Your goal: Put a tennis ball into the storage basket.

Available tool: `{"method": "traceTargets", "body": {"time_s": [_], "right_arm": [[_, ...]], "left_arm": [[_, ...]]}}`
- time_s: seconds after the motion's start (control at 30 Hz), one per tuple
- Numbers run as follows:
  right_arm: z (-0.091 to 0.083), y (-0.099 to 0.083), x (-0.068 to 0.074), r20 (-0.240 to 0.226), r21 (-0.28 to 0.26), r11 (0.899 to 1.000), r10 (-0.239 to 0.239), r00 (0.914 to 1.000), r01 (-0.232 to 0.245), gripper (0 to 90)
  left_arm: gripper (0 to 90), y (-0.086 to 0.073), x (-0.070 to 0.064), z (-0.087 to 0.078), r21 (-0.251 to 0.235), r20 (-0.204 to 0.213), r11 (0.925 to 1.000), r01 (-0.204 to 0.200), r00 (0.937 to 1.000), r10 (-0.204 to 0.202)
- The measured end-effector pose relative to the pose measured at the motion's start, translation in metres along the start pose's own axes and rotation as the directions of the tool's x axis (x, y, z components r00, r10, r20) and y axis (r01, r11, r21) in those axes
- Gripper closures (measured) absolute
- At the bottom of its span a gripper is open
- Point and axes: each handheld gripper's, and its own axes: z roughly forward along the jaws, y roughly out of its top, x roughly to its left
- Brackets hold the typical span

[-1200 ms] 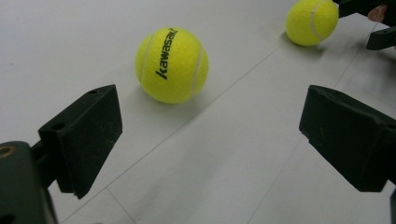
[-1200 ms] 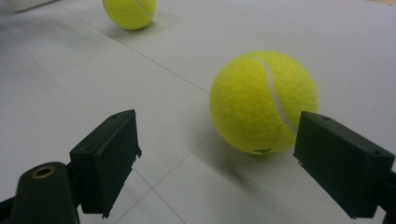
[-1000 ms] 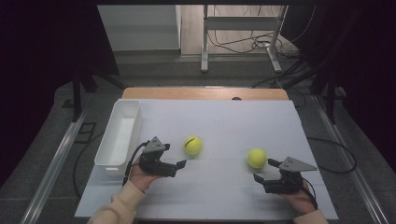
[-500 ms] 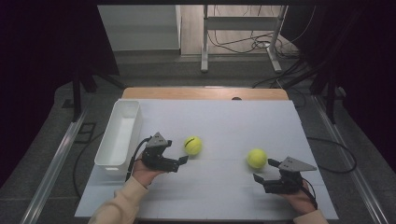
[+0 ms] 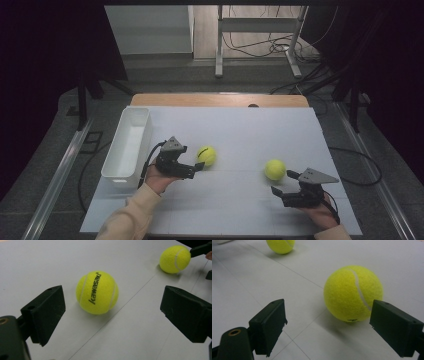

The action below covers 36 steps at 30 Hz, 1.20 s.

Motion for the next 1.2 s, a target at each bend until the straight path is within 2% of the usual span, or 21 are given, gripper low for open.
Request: {"method": "traceTargets", "body": {"time_s": [0.4, 0.7, 1.2], "right_arm": [[0.0, 0.0, 0.0, 0.001, 0.004, 1.0, -0.006, 1.0, 0.006, 14.0], [0.001, 0.0, 0.0, 0.001, 0.003, 1.0, -0.009, 1.0, 0.009, 13.9], [0.001, 0.0, 0.0, 0.001, 0.005, 1.0, -0.01, 1.0, 0.01, 14.0]], "left_arm": [[7.0, 0.004, 0.007, 0.009, 0.018, -0.013, 0.9997, 0.019, 0.9997, -0.019], [6.9, 0.013, 0.009, 0.018, 0.027, -0.005, 0.9995, 0.015, 0.9999, -0.015], [6.5, 0.018, 0.012, 0.043, 0.088, -0.007, 0.9961, 0.007, 1.0, -0.006]]}}
